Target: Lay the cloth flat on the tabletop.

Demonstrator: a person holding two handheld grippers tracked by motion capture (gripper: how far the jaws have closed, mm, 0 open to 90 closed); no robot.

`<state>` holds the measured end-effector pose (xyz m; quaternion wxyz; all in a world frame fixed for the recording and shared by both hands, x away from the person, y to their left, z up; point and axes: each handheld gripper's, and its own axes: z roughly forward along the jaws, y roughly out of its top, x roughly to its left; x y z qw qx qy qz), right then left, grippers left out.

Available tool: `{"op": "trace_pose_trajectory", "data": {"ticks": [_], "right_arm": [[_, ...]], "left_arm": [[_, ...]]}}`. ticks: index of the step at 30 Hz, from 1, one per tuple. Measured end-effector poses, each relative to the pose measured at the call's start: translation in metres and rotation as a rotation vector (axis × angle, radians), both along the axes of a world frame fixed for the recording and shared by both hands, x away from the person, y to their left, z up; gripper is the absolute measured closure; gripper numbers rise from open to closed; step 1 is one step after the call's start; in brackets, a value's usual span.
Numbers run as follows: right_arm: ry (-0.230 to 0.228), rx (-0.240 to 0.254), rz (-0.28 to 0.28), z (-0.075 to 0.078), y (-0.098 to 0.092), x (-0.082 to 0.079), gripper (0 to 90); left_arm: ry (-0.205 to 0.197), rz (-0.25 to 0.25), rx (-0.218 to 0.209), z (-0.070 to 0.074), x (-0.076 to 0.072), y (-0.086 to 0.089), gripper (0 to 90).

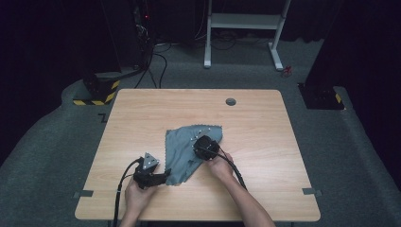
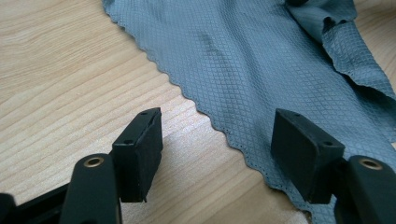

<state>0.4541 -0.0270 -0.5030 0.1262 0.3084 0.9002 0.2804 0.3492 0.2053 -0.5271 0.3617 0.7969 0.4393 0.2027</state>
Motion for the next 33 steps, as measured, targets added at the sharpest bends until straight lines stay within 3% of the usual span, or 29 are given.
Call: {"op": "trace_pose_trajectory", "data": {"ticks": [4,7,9,13,14,18,24,29,33], "right_arm": [[-0.037,0.048,0.008,0.008,-0.007,-0.008,77.7],[-0.086,0.095,0.011,0.022,-0.029,-0.028,77.7],[-0.088,0.090,0.016,0.023,-0.033,-0.034,77.7],[-0.086,0.081,0.027,0.012,-0.039,-0.047,75.5],[-0.075,0.080,0.026,0.003,-0.036,-0.047,73.8],[-0.063,0.087,0.019,-0.007,-0.028,-0.043,69.0],[-0.052,0.088,0.001,-0.010,-0.015,-0.038,62.7],[-0.078,0.060,0.005,-0.009,-0.015,-0.036,82.1],[-0.090,0.053,-0.007,-0.007,-0.022,-0.038,88.5]], "left_arm": [[0.000,0.000,0.000,0.000,0.000,0.000,34.1],[0.000,0.000,-0.001,0.000,0.000,0.000,34.1],[0.000,0.001,-0.001,0.000,0.000,0.000,34.1],[0.000,0.002,-0.004,0.000,0.000,0.000,34.1],[0.000,0.002,-0.005,0.000,0.000,0.000,34.0],[0.001,0.002,-0.005,0.000,0.000,0.000,33.9],[0.001,0.002,-0.004,0.000,0.000,0.000,33.8],[0.001,0.002,-0.004,0.000,0.000,0.000,33.8],[0.000,0.002,-0.004,0.000,0.000,0.000,33.8]]}}
